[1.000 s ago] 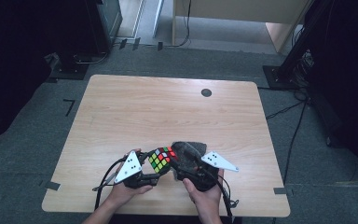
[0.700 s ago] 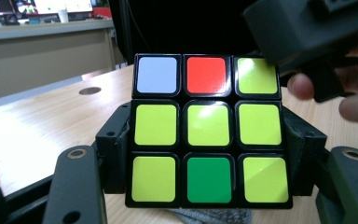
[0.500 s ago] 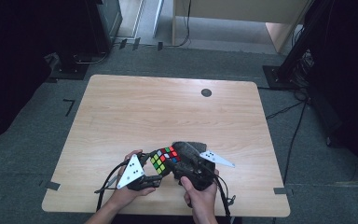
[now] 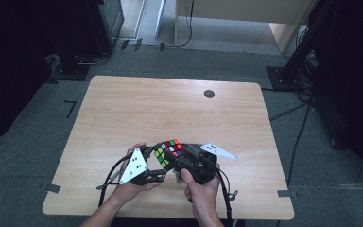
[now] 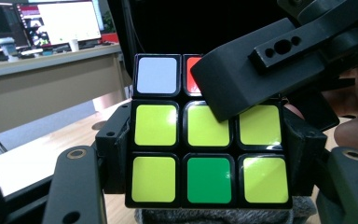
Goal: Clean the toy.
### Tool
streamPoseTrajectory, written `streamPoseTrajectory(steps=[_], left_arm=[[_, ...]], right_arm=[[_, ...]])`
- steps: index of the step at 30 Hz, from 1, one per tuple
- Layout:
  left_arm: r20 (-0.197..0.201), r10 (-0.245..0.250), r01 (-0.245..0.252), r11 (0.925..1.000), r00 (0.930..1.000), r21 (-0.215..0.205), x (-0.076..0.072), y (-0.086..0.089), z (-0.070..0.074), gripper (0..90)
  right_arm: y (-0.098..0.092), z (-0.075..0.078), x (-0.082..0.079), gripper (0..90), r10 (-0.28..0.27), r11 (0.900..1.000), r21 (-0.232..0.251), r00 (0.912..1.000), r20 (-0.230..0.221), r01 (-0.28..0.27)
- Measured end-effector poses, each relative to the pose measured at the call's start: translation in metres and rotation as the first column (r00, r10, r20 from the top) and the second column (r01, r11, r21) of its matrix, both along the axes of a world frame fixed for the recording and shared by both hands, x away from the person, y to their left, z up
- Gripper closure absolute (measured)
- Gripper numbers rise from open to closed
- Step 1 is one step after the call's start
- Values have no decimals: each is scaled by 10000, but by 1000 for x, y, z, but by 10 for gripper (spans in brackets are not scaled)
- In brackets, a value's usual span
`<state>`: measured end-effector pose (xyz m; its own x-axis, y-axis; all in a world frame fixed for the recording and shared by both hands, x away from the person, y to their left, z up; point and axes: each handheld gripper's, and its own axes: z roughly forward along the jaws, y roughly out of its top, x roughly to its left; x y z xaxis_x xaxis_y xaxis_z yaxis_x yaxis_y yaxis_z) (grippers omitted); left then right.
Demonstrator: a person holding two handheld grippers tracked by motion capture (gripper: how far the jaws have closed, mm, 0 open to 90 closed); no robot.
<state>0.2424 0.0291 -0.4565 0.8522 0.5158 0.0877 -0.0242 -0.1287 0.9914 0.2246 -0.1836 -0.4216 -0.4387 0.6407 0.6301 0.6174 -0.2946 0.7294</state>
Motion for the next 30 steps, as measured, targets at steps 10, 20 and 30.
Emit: streamPoseTrajectory(steps=[10,20,30], left_arm=[[225,377,-399,9939,9990,1031,-2,-7,-5,295],[354,465,-505,9916,9983,1187,-3,-9,-2,308],[-1846,1348,-1464,9879,9735,-505,25,24,1,343]], right_arm=[[8,-3,-2,345,-384,9720,-2273,9948,944,591],[15,-2,-5,341,-184,9525,-3002,9938,1099,508],[-4,8,-7,241,130,9867,-1613,9781,2078,212]])
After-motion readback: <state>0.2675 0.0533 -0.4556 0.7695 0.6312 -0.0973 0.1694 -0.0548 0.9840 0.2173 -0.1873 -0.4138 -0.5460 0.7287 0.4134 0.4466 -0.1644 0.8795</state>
